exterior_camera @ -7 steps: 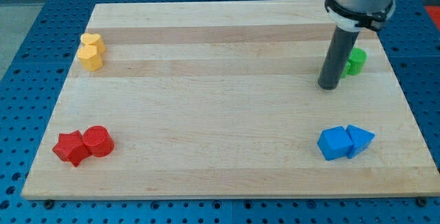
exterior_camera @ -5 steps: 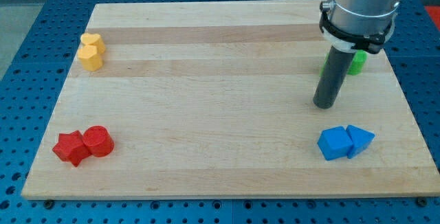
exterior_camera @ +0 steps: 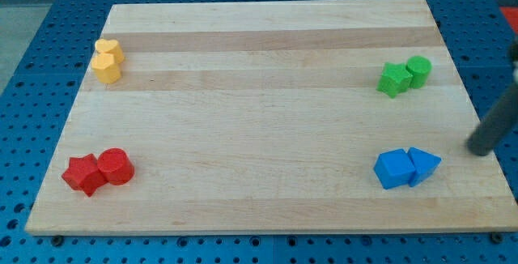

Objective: Move the blue blocks to the bottom right of the red blocks

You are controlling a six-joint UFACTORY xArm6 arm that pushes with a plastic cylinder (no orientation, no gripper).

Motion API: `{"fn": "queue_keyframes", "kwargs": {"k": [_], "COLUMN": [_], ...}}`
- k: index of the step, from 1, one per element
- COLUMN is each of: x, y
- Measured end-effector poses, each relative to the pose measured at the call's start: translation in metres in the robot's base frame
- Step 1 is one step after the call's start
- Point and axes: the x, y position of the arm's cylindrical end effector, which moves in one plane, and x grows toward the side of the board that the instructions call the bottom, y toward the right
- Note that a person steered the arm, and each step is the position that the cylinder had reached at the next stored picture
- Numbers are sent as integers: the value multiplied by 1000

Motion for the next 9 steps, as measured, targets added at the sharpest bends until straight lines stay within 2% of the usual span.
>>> {"fn": "queue_keyframes", "kwargs": {"k": [2,3,4,5,6,7,9], "x": [5,-24,-17,13,51,57,22], "y": [-107,-84,-4,64,41,-42,-217]}}
